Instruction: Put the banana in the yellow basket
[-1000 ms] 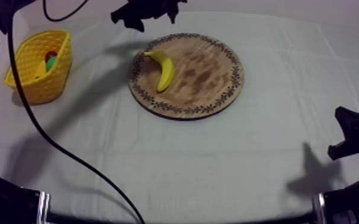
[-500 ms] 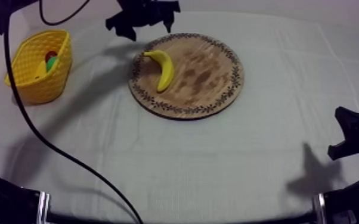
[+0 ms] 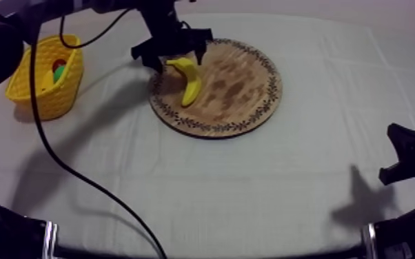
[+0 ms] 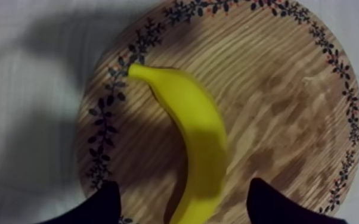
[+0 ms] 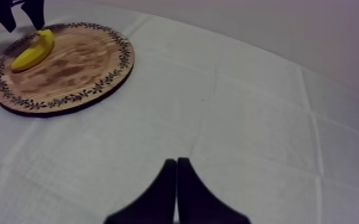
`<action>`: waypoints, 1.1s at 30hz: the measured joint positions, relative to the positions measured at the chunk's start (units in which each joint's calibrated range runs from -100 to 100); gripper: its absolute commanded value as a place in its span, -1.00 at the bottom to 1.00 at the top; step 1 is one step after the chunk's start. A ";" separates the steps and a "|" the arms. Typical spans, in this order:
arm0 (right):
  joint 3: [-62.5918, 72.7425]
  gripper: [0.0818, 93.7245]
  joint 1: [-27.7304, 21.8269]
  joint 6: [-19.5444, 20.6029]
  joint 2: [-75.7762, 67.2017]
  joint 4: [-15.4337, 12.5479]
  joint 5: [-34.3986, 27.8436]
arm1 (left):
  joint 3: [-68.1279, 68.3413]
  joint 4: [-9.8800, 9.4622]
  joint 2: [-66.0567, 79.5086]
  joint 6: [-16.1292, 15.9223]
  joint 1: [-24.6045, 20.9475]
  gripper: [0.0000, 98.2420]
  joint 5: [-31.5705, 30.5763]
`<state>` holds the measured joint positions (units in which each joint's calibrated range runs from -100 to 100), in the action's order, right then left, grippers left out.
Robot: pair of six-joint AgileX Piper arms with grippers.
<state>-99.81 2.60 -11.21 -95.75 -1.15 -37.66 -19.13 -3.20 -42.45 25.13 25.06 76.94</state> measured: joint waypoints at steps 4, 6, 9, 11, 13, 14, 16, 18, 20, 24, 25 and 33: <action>0.00 -0.99 0.00 0.00 0.00 0.00 0.00 | -2.64 0.43 -2.69 0.63 -0.06 0.57 0.41; 0.00 -0.99 0.00 0.00 0.00 0.00 0.00 | -4.12 0.62 -4.23 1.03 -0.20 0.56 0.43; 0.00 -0.99 0.00 0.00 0.00 0.00 0.00 | -6.11 0.93 -6.31 1.35 -0.24 0.55 0.54; 0.00 -0.99 0.00 0.00 0.00 0.00 0.00 | -7.37 1.04 -7.67 1.46 -0.24 0.54 0.56; 0.00 -0.99 0.00 0.00 0.00 0.00 0.00 | -8.65 1.04 -8.83 1.61 -0.19 0.54 0.56; 0.00 -0.99 0.00 0.00 0.00 0.00 0.00 | -9.21 1.10 -9.28 1.65 -0.19 0.53 0.53; 0.00 -0.99 0.00 0.00 0.00 0.00 0.00 | -10.29 1.16 -10.48 1.69 -0.15 0.53 0.61; 0.00 -0.99 0.00 0.00 0.00 0.00 0.00 | -11.13 1.16 -11.56 1.73 -0.01 0.52 0.66; 0.00 -0.99 0.00 0.00 0.00 0.00 0.00 | -12.05 1.16 -12.71 1.81 0.09 0.52 0.87; 0.00 -0.99 0.00 0.00 0.00 0.00 0.00 | -13.43 1.05 -14.34 1.94 0.18 0.49 0.94; 0.00 -0.99 0.00 0.00 0.00 0.00 0.00 | -13.72 0.98 -14.68 1.96 0.18 0.47 1.02; 0.00 -0.99 0.00 0.00 0.00 0.00 0.02 | -16.39 -0.05 -16.25 2.30 0.43 -0.11 1.04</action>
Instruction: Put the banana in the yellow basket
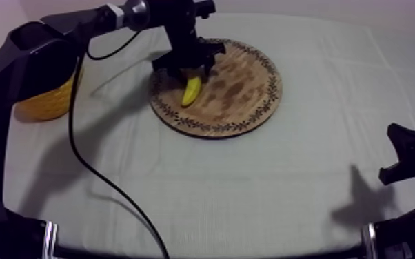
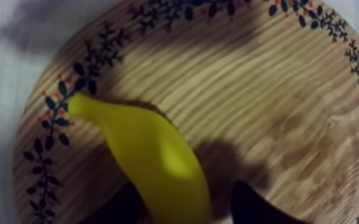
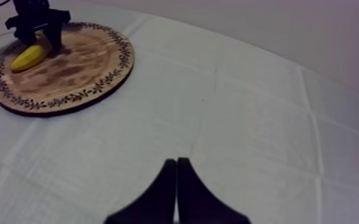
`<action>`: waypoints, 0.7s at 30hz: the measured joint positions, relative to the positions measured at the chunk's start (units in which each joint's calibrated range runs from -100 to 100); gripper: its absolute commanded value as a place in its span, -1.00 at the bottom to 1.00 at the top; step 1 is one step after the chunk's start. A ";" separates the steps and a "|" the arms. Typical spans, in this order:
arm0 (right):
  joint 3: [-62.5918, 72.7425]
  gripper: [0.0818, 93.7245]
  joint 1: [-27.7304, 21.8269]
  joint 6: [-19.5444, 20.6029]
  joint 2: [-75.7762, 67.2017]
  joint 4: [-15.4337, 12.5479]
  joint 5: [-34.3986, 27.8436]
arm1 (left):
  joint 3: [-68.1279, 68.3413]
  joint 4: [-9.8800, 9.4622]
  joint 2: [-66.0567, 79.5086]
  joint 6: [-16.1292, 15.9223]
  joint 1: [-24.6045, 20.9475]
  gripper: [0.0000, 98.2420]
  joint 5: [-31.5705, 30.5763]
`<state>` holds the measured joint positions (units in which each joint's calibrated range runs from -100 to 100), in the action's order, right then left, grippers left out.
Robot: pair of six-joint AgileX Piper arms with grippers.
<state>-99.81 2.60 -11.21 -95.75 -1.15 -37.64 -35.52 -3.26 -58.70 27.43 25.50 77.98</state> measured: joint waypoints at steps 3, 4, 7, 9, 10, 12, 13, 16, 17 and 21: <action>0.00 -0.99 0.00 0.00 0.00 0.00 0.00 | -0.35 -0.28 -0.02 -0.30 0.18 -0.27 -0.18; 0.00 -0.99 0.00 0.00 0.00 0.00 0.00 | -0.42 -0.40 -0.02 -0.47 0.24 -0.32 -0.26; 0.00 -0.99 0.00 0.00 0.00 0.00 0.00 | -0.42 -0.45 0.31 -0.66 0.31 -0.39 -0.26; 0.00 -0.99 0.00 0.00 0.00 0.00 0.00 | -0.22 -0.45 0.81 -0.74 0.31 -0.42 -0.48; 0.00 -0.99 0.00 0.00 0.00 0.00 0.00 | -0.05 -0.45 1.03 -0.73 0.31 -0.44 -0.65; 0.00 -0.99 0.00 0.00 0.00 0.00 0.00 | 0.60 -0.45 1.80 -0.89 0.20 -0.46 -1.12; 0.00 -0.99 0.00 0.00 0.00 0.00 0.00 | 0.98 -0.45 2.30 -0.98 0.11 -0.46 -1.36; 0.00 -0.99 0.00 0.00 0.00 0.00 0.00 | 2.25 -0.45 4.20 -1.49 -0.26 -0.48 -1.55; 0.00 -0.99 0.00 0.00 0.00 0.00 0.00 | 2.67 -0.45 5.09 -1.69 -0.42 -0.49 -1.68; 0.00 -0.99 0.00 0.00 0.00 0.00 0.00 | 5.81 -0.69 9.65 -2.67 -1.35 -0.50 -2.78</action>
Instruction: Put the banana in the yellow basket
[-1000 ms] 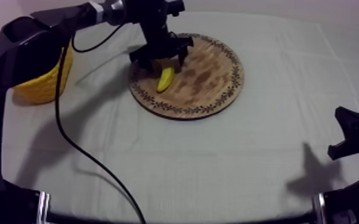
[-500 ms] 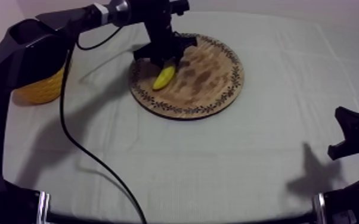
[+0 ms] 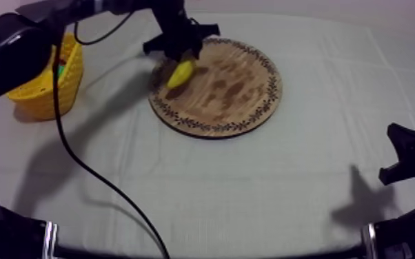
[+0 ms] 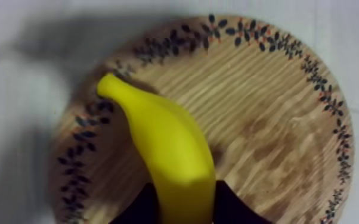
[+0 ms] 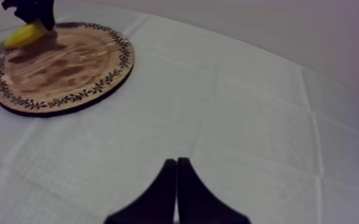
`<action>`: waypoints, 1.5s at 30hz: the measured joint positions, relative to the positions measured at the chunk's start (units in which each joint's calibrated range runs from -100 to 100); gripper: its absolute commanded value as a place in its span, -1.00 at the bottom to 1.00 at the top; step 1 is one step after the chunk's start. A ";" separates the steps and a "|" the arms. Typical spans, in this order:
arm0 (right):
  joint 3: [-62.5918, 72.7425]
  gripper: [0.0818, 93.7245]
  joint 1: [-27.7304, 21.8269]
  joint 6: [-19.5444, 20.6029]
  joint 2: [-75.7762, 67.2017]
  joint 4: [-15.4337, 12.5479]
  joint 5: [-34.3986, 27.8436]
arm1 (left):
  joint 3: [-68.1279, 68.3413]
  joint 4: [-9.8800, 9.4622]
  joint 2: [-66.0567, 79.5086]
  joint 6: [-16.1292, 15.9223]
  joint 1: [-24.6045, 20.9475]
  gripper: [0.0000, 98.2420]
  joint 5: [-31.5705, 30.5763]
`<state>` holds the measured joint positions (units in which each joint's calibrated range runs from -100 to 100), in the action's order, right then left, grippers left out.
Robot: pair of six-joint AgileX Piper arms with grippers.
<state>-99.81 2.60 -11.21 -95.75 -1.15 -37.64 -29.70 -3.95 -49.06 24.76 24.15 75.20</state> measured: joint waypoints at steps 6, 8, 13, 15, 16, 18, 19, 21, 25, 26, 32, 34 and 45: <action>0.00 -0.99 0.00 0.00 0.00 0.00 0.00 | 6.80 -1.38 10.36 -2.04 -2.16 -0.50 -1.39; 0.00 -0.99 0.00 0.00 0.00 0.00 0.00 | 9.54 -2.05 14.26 -2.80 -3.21 -0.50 -1.74; 0.00 -0.99 0.00 0.00 0.00 0.00 0.00 | 17.45 -2.91 25.79 -5.41 -6.58 -0.47 -2.53; 0.00 -0.99 0.00 0.00 0.00 0.00 0.00 | 20.96 -3.44 30.96 -6.36 -7.99 -0.47 -2.50; 0.00 -0.99 0.00 0.00 0.00 0.00 0.00 | 22.84 -3.88 33.62 -6.90 -8.78 -0.47 -2.50; 0.00 -0.99 0.00 0.00 0.00 0.00 0.00 | 26.30 -4.21 38.41 -7.89 -10.29 -0.47 -2.23; 0.00 -0.99 0.00 0.00 0.00 0.00 0.00 | 28.32 -4.41 41.11 -8.51 -11.02 -0.47 -1.96; 0.00 -0.99 0.00 0.00 0.00 0.00 0.00 | 31.95 -4.75 45.89 -9.57 -12.19 -0.47 -1.20; 0.00 -0.99 0.00 0.00 0.00 0.00 -0.10 | 39.71 -5.32 55.59 -11.52 -13.82 -0.45 1.48; 0.00 -0.99 0.00 0.00 0.00 0.00 -0.02 | 41.45 -5.38 58.04 -11.89 -14.13 -0.45 2.00; 0.00 -0.99 0.00 0.00 0.00 0.00 -0.02 | 46.50 -5.63 68.08 -13.68 -16.31 -0.46 3.32; 0.00 -0.99 0.00 0.00 0.00 0.00 -0.02 | 45.41 -5.96 68.86 -14.24 -17.14 -0.45 2.89; 0.00 -0.99 0.00 0.00 0.00 0.00 -0.02 | 33.57 -8.14 59.22 -17.06 -22.71 -0.47 -0.78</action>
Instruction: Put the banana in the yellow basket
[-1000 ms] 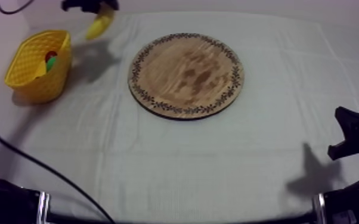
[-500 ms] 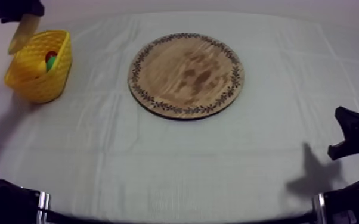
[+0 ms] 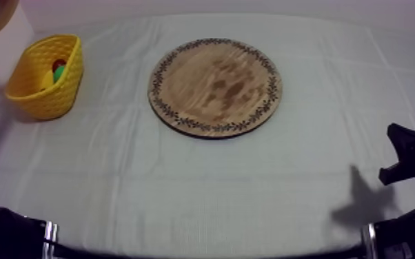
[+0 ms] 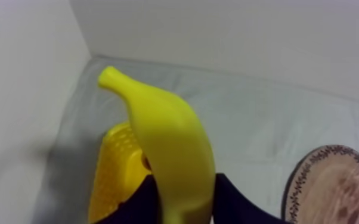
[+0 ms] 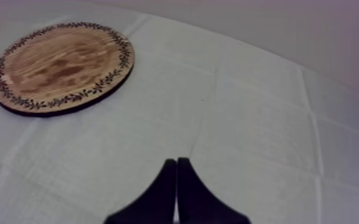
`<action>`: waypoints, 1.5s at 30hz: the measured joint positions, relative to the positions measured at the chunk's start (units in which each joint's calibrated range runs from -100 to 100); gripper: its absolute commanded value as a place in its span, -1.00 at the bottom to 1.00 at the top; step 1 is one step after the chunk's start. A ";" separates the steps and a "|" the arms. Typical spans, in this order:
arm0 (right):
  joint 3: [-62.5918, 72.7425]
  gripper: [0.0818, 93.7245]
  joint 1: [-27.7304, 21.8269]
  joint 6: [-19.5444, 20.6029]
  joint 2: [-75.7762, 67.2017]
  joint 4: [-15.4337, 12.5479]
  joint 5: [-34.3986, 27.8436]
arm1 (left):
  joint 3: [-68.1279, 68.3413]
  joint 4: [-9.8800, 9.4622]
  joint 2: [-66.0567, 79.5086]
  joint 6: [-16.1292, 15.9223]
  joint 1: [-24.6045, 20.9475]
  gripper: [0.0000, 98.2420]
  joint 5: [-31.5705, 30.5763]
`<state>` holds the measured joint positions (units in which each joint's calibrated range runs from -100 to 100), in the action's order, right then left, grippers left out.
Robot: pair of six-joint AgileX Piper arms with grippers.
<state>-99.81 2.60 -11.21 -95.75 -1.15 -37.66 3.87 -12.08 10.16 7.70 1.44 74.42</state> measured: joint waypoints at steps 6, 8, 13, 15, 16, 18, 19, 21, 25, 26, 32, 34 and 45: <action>0.00 -0.99 0.00 0.00 0.00 0.00 0.00 | -3.38 -0.26 -7.35 -1.67 -2.81 -0.50 -3.75; 0.00 -0.99 0.00 0.00 0.00 0.00 0.00 | -3.45 -0.24 -9.85 -2.27 -3.48 -0.51 -4.85; 0.00 -0.99 0.00 0.00 0.00 0.00 0.00 | -3.87 -0.07 -16.81 -2.46 -4.63 -0.52 -5.95; 0.00 -0.99 0.00 0.00 0.00 0.00 0.00 | -3.87 -0.07 -19.20 -2.37 -4.96 -0.52 -5.95; 0.00 -0.99 0.00 0.00 0.00 0.00 0.00 | -3.87 -0.02 -20.44 -2.35 -5.06 -0.53 -5.95; 0.00 -0.99 0.00 0.00 0.00 0.00 0.00 | -3.74 0.06 -22.62 -2.33 -5.30 -0.53 -5.95; 0.00 -0.99 0.00 0.00 0.00 0.00 0.00 | -3.67 0.06 -23.84 -2.32 -5.45 -0.53 -5.88; 0.00 -0.99 0.00 0.00 0.00 0.00 0.00 | -3.67 0.06 -25.90 -2.35 -5.67 -0.54 -5.88; 0.00 -0.99 0.00 0.00 0.00 0.00 0.00 | -4.01 0.37 -30.29 -2.45 -5.94 -0.55 -5.48; 0.00 -0.99 0.00 0.00 0.00 0.00 0.00 | -4.05 0.42 -31.29 -2.48 -5.94 -0.55 -4.99; 0.00 -0.99 0.00 0.00 0.00 0.00 0.01 | -4.15 1.36 -35.55 -3.04 -5.84 -0.56 -2.61; 0.00 -0.99 0.00 0.00 0.00 0.00 0.01 | -4.39 1.50 -36.48 -3.04 -5.64 -0.56 -2.16; 0.00 -0.99 0.00 0.00 0.00 0.00 0.01 | -5.65 1.45 -37.46 -1.33 -4.93 0.14 -0.96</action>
<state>-99.81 2.60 -11.21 -95.75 -1.15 -37.65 -1.78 -10.64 -27.30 6.38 -3.49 73.46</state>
